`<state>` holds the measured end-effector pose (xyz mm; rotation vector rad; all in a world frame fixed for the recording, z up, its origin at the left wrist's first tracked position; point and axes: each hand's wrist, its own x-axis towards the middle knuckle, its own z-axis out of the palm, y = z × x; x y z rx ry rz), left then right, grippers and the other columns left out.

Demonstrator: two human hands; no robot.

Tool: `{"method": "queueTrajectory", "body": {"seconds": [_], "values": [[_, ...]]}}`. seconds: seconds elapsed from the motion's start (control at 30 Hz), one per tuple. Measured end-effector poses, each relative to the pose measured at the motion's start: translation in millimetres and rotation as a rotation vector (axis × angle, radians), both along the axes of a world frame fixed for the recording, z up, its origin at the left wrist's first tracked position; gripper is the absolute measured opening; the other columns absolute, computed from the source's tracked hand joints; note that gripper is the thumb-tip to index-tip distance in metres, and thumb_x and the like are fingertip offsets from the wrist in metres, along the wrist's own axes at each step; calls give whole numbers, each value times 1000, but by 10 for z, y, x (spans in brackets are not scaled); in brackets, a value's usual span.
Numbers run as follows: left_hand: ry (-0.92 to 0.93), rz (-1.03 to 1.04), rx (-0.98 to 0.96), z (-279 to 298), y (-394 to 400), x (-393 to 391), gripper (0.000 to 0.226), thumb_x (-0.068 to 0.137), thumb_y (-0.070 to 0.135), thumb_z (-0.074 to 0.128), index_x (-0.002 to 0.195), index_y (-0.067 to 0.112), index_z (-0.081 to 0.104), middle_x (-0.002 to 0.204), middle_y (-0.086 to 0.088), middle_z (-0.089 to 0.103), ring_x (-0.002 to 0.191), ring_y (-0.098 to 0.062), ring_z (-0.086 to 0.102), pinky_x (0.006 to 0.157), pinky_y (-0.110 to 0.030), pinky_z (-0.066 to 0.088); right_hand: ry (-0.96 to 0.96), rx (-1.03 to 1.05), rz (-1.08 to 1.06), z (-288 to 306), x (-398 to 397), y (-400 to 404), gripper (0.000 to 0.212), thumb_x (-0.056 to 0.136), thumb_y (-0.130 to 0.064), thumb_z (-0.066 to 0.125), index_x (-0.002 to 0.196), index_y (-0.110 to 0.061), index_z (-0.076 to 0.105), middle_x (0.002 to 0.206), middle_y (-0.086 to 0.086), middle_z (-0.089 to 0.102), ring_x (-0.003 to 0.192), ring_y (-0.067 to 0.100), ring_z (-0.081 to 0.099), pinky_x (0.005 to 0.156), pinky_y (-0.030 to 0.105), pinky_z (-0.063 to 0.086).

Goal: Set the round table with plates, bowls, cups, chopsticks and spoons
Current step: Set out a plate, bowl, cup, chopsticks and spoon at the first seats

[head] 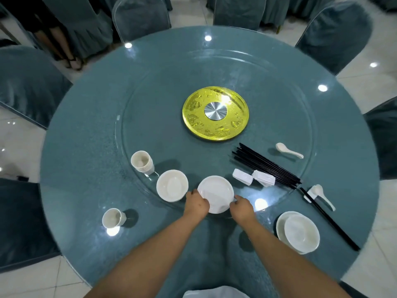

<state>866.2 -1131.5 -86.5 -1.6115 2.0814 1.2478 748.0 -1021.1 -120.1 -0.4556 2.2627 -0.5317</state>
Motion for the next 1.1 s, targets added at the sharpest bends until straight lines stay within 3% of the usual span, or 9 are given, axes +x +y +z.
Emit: {"method": "queueTrajectory", "body": {"seconds": [0.13,0.23,0.37,0.5,0.57,0.73,0.83,0.9,1.1], "values": [[33,183,87,-31,-104,-58,32,89,9,46,113,-1,64,114,-20,66,112,-36,58,96,-40,48,-5,-18,8,6,-35,-63,29,92,-11,44,108,-10,67,101,10,70,82,22,53,72,24,39],[75,366,202,-39,-101,-73,23,87,12,52,105,4,64,108,-15,67,98,-32,62,86,-35,50,31,28,45,1,-41,-16,29,92,-14,43,109,-7,66,105,13,69,93,28,60,76,27,44],[158,544,333,-44,-105,-71,14,86,9,55,99,13,60,86,-4,57,77,-23,49,69,-28,42,83,73,112,37,-18,1,31,95,-15,41,115,-3,62,110,16,67,101,30,61,85,34,50],[163,548,348,-27,-102,-60,5,85,7,58,85,11,60,69,-3,49,61,-19,42,59,-25,38,121,131,141,79,-24,18,32,95,-17,40,115,-3,60,112,16,66,101,30,62,82,34,50],[151,544,350,-23,-77,-40,13,84,6,58,73,11,54,64,-3,44,57,-19,36,56,-24,34,137,167,160,102,-3,34,31,95,-17,40,114,-2,60,111,16,67,101,29,63,82,34,51],[185,554,362,31,-47,-20,25,82,3,58,63,13,45,59,-3,37,54,-19,30,53,-23,29,183,130,79,171,17,58,27,94,-14,41,106,-3,63,101,15,69,92,31,65,73,33,50],[247,561,339,103,-9,33,6,83,3,59,83,9,60,71,-6,51,62,-21,41,60,-24,37,232,32,-27,222,24,135,24,94,-14,42,90,-8,65,86,10,69,75,26,64,65,32,53],[266,571,313,143,34,127,6,84,7,60,89,9,60,80,-9,59,69,-23,49,65,-28,44,256,-9,-56,258,80,197,25,95,-16,43,79,-10,61,78,7,66,66,21,60,60,29,49],[233,563,246,71,113,667,7,84,10,56,77,13,56,76,-10,63,69,-24,54,70,-31,48,234,-81,-22,237,507,324,28,94,-18,47,67,-14,53,64,-2,58,57,14,53,52,28,44]]}}
